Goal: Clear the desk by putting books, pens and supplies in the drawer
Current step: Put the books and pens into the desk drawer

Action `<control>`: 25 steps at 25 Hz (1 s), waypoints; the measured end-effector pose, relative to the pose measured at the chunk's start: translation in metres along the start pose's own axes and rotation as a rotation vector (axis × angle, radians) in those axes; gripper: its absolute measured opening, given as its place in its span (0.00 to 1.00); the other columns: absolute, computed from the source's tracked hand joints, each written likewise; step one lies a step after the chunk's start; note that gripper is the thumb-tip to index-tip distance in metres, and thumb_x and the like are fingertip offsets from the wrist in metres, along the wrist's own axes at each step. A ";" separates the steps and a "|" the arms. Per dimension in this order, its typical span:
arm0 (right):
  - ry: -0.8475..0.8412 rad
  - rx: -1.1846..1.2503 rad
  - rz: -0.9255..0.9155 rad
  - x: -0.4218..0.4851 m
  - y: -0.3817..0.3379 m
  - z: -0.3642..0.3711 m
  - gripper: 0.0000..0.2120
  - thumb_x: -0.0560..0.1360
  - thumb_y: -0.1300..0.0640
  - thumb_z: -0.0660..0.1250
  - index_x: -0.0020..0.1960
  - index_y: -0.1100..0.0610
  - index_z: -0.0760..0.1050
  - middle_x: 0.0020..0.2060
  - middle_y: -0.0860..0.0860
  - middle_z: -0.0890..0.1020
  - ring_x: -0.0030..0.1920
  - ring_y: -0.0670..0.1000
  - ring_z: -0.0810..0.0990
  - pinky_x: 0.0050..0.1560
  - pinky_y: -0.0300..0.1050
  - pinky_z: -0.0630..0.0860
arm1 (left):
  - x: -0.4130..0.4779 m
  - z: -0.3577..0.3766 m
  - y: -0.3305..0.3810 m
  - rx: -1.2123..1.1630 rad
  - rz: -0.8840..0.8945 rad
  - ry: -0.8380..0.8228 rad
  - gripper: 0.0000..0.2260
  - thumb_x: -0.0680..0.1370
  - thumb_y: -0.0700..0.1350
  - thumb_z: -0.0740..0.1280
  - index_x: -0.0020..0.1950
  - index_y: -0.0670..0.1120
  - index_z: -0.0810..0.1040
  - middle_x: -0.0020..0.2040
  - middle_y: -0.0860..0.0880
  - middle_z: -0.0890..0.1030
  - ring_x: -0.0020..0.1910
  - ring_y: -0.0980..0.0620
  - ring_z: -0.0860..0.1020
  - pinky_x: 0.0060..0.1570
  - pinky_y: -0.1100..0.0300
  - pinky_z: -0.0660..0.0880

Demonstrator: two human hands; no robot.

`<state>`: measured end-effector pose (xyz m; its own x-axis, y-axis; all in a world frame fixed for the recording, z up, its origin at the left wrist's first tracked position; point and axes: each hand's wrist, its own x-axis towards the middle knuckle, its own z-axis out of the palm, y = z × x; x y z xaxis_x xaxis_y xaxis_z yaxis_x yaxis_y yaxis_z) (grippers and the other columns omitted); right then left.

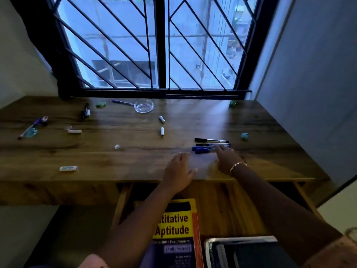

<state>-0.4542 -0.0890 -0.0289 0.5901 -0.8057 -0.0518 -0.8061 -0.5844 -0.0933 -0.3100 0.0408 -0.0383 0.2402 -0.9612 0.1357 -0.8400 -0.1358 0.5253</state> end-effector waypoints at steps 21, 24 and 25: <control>0.125 -0.145 -0.017 0.054 0.021 0.035 0.14 0.79 0.60 0.53 0.62 0.64 0.68 0.58 0.64 0.73 0.59 0.63 0.74 0.58 0.55 0.69 | 0.023 0.034 -0.029 -0.528 -0.280 -0.096 0.28 0.77 0.50 0.65 0.74 0.49 0.58 0.73 0.46 0.64 0.69 0.50 0.65 0.60 0.60 0.67; 0.145 0.083 -0.021 0.049 0.022 0.029 0.14 0.76 0.61 0.61 0.61 0.62 0.68 0.56 0.60 0.76 0.55 0.61 0.76 0.53 0.51 0.72 | 0.035 0.027 -0.013 -0.598 -0.323 0.015 0.25 0.77 0.50 0.65 0.72 0.49 0.63 0.71 0.46 0.68 0.67 0.49 0.69 0.58 0.61 0.68; 0.135 0.308 -0.038 0.046 0.022 0.024 0.16 0.74 0.64 0.64 0.61 0.61 0.68 0.53 0.58 0.77 0.53 0.60 0.78 0.50 0.50 0.73 | 0.044 0.022 -0.004 -0.616 -0.282 0.072 0.24 0.77 0.49 0.65 0.71 0.48 0.64 0.71 0.46 0.68 0.68 0.50 0.69 0.59 0.61 0.67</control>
<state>-0.4434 -0.1365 -0.0572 0.5917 -0.8014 0.0873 -0.7199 -0.5741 -0.3902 -0.3069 -0.0060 -0.0532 0.4588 -0.8880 -0.0319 -0.3157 -0.1965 0.9283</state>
